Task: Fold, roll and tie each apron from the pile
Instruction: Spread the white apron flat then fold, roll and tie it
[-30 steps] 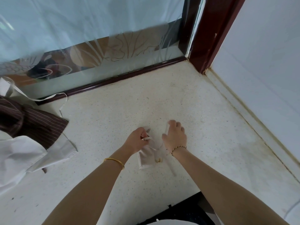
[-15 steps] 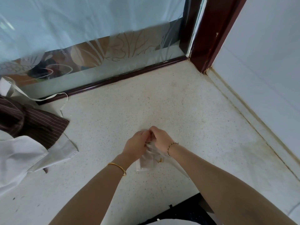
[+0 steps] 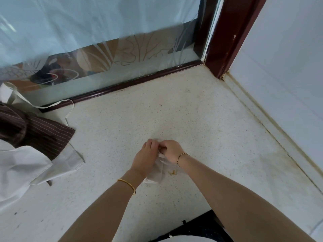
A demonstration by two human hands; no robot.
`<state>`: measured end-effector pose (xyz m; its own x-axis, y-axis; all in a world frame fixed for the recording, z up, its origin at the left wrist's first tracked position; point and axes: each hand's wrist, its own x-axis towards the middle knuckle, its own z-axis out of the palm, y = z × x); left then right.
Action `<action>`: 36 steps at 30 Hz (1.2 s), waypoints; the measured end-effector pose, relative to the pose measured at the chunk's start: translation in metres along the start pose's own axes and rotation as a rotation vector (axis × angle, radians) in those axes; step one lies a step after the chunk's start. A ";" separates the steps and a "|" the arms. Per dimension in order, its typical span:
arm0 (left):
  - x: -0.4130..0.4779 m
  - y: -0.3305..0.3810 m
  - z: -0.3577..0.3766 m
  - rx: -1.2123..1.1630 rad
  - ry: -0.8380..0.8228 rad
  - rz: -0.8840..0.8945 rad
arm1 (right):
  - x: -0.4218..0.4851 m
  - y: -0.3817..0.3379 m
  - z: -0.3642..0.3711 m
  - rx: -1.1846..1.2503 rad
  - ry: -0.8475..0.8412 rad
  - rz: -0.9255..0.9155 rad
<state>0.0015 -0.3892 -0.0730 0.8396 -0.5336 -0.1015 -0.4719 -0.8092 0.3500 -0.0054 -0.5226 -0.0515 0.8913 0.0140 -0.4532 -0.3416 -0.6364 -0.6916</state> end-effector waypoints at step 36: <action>0.005 -0.019 -0.004 -0.352 0.087 -0.088 | -0.005 0.039 -0.028 0.193 0.222 0.231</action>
<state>0.0158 -0.3755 -0.0765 0.8997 -0.4307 -0.0716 -0.2882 -0.7091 0.6435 -0.0152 -0.5691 -0.0605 0.8201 -0.2937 -0.4911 -0.5720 -0.4462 -0.6883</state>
